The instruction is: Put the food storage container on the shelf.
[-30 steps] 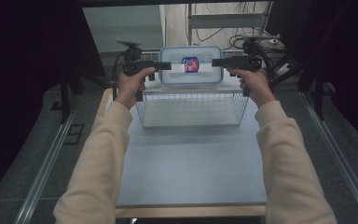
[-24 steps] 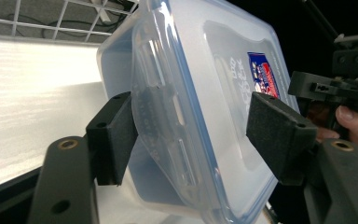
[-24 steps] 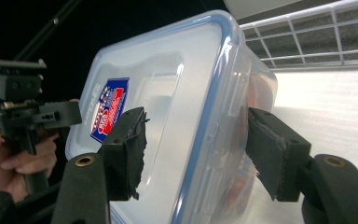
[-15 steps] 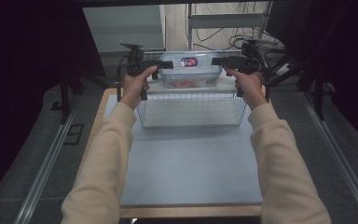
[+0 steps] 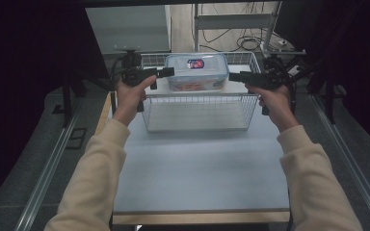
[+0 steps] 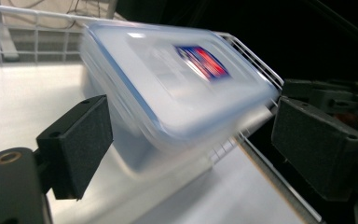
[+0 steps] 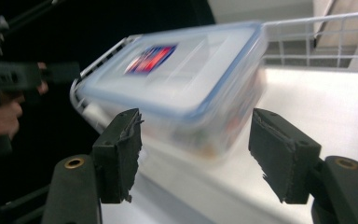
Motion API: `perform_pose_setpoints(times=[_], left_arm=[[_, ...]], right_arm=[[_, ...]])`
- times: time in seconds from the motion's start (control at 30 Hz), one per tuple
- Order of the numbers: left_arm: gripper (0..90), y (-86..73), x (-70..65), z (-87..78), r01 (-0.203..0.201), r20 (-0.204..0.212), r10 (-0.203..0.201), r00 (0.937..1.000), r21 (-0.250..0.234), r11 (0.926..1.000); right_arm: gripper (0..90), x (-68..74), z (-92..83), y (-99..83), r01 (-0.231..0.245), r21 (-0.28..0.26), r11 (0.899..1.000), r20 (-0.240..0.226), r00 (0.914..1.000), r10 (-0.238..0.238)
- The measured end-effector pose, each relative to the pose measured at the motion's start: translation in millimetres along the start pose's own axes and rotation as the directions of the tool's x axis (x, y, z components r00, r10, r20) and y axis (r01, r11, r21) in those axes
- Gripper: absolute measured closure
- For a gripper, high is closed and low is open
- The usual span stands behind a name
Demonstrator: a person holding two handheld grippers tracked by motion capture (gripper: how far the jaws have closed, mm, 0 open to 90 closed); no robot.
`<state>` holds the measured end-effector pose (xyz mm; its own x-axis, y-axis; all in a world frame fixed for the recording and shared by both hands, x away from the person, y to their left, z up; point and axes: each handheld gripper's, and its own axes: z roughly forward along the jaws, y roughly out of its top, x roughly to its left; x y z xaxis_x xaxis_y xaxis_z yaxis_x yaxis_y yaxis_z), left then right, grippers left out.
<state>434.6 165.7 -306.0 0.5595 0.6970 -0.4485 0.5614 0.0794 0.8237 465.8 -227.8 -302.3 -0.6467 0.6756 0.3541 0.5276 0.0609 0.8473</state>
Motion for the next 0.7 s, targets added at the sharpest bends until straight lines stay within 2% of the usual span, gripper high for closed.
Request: perform_pose_setpoints(times=[0.1,0.2,0.27,0.4,0.57,0.63,0.7], left_arm=[[12.5,-27.5,-15.5,-21.3,-0.062,0.011,0.062,0.9980,0.004,0.9981],[12.7,-54.6,-25.6,-35.8,-0.086,0.038,0.085,0.9956,0.016,0.9962],[12.6,-76.7,-32.7,-44.1,-0.098,0.053,0.097,0.9939,0.025,0.9949],[12.8,-114.5,-39.8,-50.4,-0.141,0.054,0.138,0.9890,0.055,0.9885],[12.9,-159.0,-33.7,-49.9,-0.131,0.065,0.125,0.9899,0.084,0.9879],[12.9,-169.9,-28.5,-48.0,-0.130,0.067,0.124,0.9901,0.099,0.9866],[13.1,-176.7,-22.0,-46.7,-0.113,0.073,0.106,0.9917,0.102,0.9884]], right_arm=[[32.7,10.5,-14.9,-19.5,0.071,0.003,0.997,-0.021,0.9972,-0.071],[31.0,22.5,-31.3,-47.3,0.128,0.006,0.992,-0.051,0.9905,-0.127],[29.6,26.3,-38.0,-63.4,0.146,0.004,0.989,-0.068,0.9871,-0.145],[27.5,31.1,-47.2,-100.1,0.152,0.013,0.988,-0.096,0.9840,-0.150],[26.5,28.4,-50.8,-141.7,0.144,0.027,0.989,-0.121,0.9827,-0.140],[26.1,25.9,-50.0,-156.2,0.133,0.033,0.991,-0.122,0.9843,-0.128],[25.9,23.7,-49.1,-167.7,0.127,0.038,0.991,-0.120,0.9853,-0.122]])
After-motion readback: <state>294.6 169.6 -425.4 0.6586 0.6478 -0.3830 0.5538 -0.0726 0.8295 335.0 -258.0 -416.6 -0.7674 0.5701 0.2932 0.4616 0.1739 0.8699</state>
